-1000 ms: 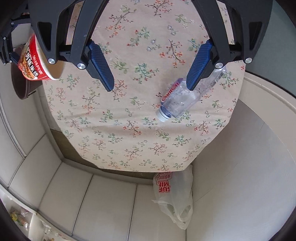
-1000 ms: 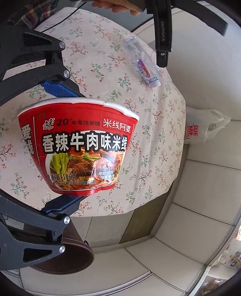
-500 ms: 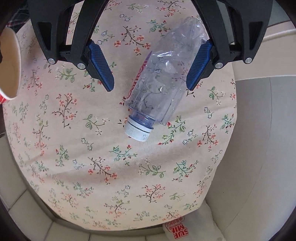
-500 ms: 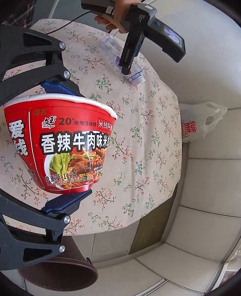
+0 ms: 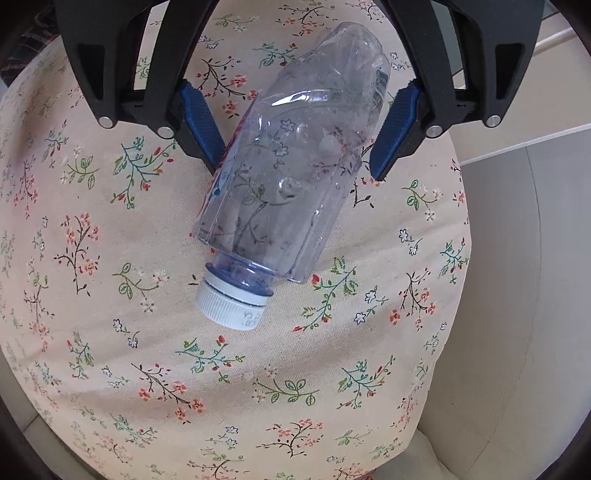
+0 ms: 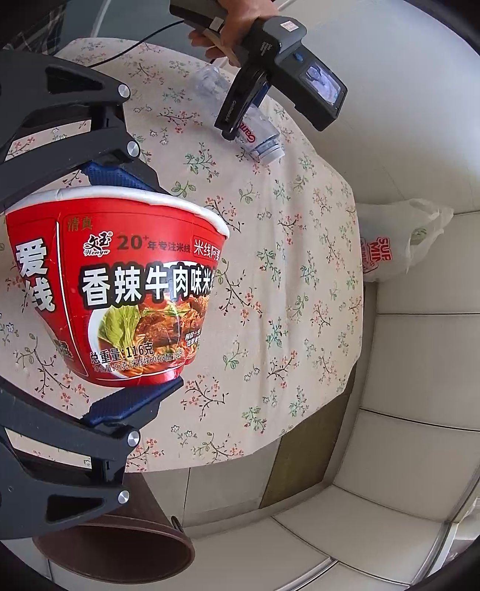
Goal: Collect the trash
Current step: 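Lift the noodle cup and water bottle and carry both over the brown bin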
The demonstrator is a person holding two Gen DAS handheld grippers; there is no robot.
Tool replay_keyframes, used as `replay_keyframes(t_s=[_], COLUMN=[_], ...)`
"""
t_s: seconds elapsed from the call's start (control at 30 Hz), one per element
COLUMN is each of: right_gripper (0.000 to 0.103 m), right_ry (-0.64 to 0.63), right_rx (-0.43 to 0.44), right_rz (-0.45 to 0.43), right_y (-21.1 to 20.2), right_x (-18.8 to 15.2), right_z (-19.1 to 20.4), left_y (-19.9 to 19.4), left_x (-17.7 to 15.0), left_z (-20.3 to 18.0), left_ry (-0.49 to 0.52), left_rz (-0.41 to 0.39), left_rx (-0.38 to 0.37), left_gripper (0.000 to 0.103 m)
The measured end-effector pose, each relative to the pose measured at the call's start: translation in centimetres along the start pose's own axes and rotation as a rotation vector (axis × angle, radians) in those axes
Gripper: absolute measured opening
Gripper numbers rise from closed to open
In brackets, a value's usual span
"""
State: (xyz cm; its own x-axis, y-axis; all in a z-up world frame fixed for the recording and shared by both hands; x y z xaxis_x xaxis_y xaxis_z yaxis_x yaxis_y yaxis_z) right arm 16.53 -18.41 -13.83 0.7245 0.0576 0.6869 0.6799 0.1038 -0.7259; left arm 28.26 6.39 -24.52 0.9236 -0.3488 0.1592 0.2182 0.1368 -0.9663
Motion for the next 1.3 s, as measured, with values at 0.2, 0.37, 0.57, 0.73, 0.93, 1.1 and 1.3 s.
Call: replay_keyframes(t_s=[0.2, 0.37, 0.57, 0.73, 0.93, 1.1, 1.3], right_gripper=[0.082, 0.082, 0.082, 0.082, 0.082, 0.082, 0.082], right_ry=[0.011, 0.022, 0.041, 0.062, 0.09, 0.123, 0.159], right_rx=[-0.006, -0.012, -0.022, -0.036, -0.07, -0.108, -0.178], right_rz=[-0.004, -0.019, -0.043, -0.069, -0.123, -0.189, -0.296], right_y=[-0.4, -1.1, -1.9, -2.6, -3.9, -5.5, -8.6], right_x=[0.0, 0.1, 0.3, 0.5, 0.9, 1.2, 1.6], right_z=[-0.5, -1.0, -1.8, -2.6, -4.0, -5.8, -8.7], left_y=[-0.7, -1.6, -3.5, -5.7, -9.2, -12.0, -16.6], left_x=[-1.1, -1.7, -2.2, -2.1, -1.2, -0.6, -0.2], left_z=[-0.4, -1.2, -1.5, -2.1, -3.9, -6.0, -10.0], left_ry=[-0.03, -0.074, -0.206, -0.309, -0.402, -0.429, -0.435], left_rz=[-0.053, -0.127, -0.247, -0.341, -0.459, -0.573, -0.706], left_rx=[-0.001, -0.018, -0.038, -0.058, -0.099, -0.128, -0.19], left_gripper=[0.067, 0.066, 0.066, 0.066, 0.066, 0.066, 0.066])
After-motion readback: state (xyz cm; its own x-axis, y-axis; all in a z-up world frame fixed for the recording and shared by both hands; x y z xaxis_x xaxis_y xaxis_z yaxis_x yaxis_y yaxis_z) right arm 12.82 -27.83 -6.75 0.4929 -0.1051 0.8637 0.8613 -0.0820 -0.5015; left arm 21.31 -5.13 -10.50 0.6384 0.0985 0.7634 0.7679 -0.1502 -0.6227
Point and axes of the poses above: each gripper's, at about its wrist camera, not at the fingertips, and y roughly the way its jaws point, z to its left, x to its top, the point moved 5 cm from there along y, roughly the way its jaws point, and after that the axes turned 10 degrees about -z, right-handed, at the moved point
